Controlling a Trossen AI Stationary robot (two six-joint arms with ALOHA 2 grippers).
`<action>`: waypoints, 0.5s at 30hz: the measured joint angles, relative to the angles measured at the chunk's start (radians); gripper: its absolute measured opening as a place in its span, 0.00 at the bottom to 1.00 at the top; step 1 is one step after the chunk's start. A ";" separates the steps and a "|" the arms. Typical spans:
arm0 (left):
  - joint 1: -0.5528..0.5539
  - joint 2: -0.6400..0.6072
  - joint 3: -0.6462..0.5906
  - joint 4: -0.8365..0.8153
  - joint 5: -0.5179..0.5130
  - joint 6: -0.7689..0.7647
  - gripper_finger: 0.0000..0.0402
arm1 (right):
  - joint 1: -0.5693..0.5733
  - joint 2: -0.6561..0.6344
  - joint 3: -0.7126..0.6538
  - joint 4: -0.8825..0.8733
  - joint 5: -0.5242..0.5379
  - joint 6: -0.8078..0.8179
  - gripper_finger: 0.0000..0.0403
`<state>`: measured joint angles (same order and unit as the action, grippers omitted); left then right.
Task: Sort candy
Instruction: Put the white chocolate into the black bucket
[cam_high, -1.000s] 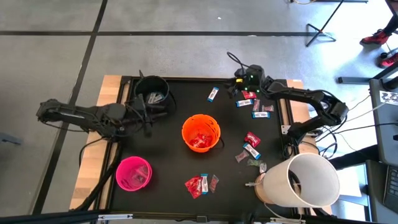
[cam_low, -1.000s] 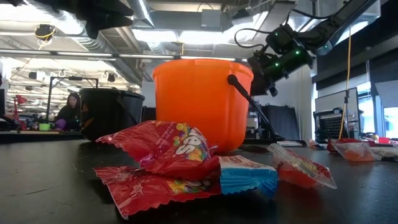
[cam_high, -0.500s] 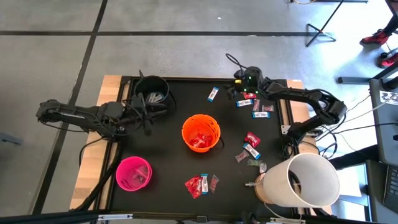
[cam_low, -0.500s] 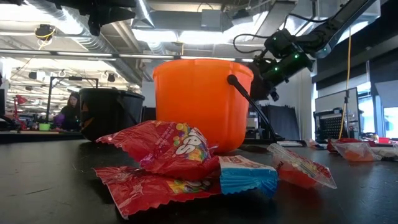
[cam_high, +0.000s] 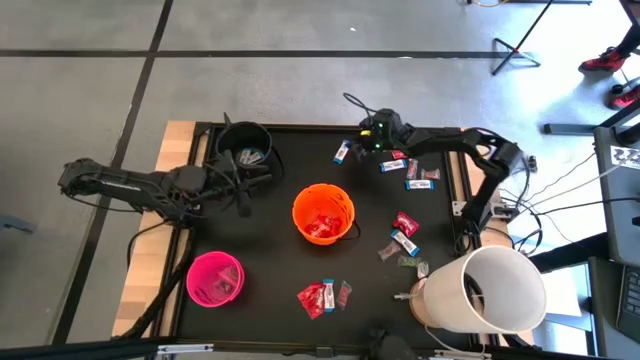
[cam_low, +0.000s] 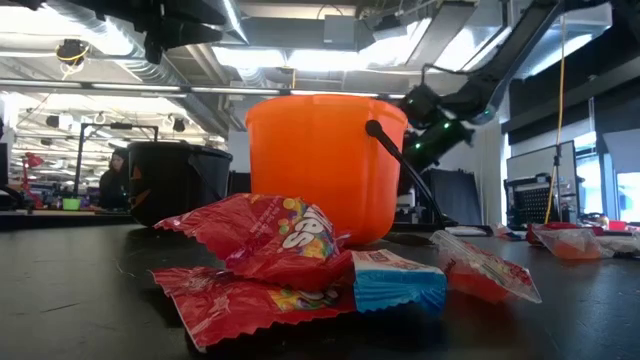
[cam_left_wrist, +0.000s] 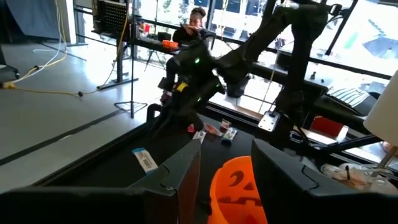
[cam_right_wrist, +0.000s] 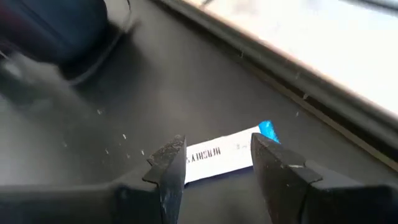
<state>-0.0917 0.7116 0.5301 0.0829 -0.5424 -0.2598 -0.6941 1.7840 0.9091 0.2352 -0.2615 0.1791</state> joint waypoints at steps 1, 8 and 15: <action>0.000 0.004 0.000 0.005 0.000 0.000 0.34 | 0.000 0.022 0.019 -0.012 -0.002 0.000 0.44; 0.024 0.016 0.000 0.008 -0.024 0.000 0.34 | 0.000 0.136 0.146 -0.147 0.042 -0.032 0.44; 0.065 0.016 0.001 0.009 -0.025 0.000 0.34 | 0.000 0.199 0.264 -0.285 0.096 -0.069 0.44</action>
<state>-0.0269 0.7277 0.5308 0.0917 -0.5679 -0.2596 -0.6945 1.9826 1.1733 -0.0498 -0.1654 0.1103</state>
